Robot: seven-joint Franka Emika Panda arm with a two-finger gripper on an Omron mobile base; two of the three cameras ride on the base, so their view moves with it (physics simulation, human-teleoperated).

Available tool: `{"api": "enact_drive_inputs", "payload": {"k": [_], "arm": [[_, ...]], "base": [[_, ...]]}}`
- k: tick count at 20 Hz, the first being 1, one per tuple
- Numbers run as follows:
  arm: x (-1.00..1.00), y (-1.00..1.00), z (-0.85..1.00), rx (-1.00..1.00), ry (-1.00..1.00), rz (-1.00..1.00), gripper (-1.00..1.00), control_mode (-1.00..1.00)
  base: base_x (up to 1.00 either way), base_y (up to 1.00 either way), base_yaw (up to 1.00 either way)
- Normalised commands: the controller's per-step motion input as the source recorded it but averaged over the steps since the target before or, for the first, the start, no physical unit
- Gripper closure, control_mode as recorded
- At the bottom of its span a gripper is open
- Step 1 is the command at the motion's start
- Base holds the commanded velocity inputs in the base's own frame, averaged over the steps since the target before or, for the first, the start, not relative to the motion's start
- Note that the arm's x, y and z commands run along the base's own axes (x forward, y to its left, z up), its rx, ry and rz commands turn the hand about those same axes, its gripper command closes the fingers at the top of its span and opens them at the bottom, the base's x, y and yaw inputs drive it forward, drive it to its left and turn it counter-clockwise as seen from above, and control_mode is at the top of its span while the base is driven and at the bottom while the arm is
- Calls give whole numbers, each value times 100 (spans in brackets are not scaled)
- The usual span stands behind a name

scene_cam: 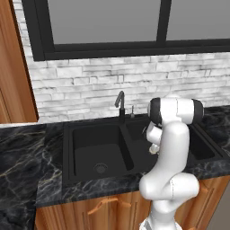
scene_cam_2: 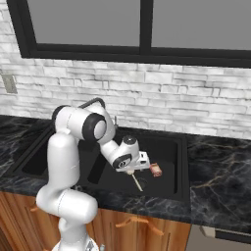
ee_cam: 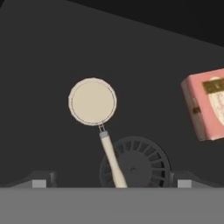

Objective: Pick up the bar soap and dish brush from the sink, and place them back in the cabinet, and close the cabinet doors.

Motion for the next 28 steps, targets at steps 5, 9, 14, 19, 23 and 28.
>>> {"api": "enact_drive_inputs", "payload": {"k": [5,9,14,19,23,28], "arm": [[0,0,-13,0,0,0,-100,-100],[1,-2,-18,0,0,0,-100,-100],[0,0,-15,0,0,0,-100,-100],[1,-2,-15,0,0,0,-100,-100],[5,-1,-19,0,0,0,-100,-100],[5,0,-18,0,0,0,-100,-100]], "base": [[0,0,0],[0,0,0],[0,0,0],[0,0,0],[0,0,0],[0,0,0]]}}
